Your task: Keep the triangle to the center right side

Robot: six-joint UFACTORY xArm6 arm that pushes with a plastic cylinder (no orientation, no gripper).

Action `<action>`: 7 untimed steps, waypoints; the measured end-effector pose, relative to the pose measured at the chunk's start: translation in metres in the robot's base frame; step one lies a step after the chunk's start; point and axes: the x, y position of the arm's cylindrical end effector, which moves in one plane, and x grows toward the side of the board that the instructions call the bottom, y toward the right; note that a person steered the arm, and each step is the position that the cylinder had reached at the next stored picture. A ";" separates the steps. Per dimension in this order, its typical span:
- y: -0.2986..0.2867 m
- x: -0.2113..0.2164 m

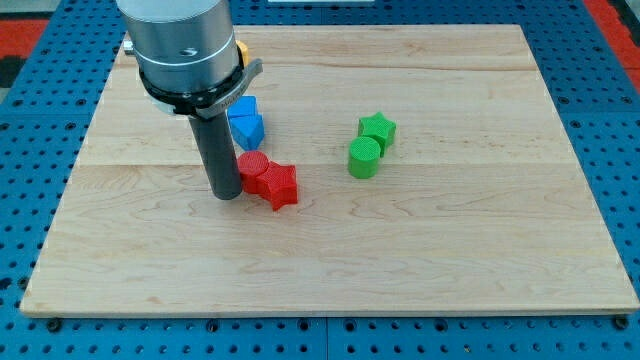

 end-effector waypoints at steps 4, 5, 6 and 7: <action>-0.003 -0.034; 0.000 -0.088; 0.018 -0.109; 0.039 -0.126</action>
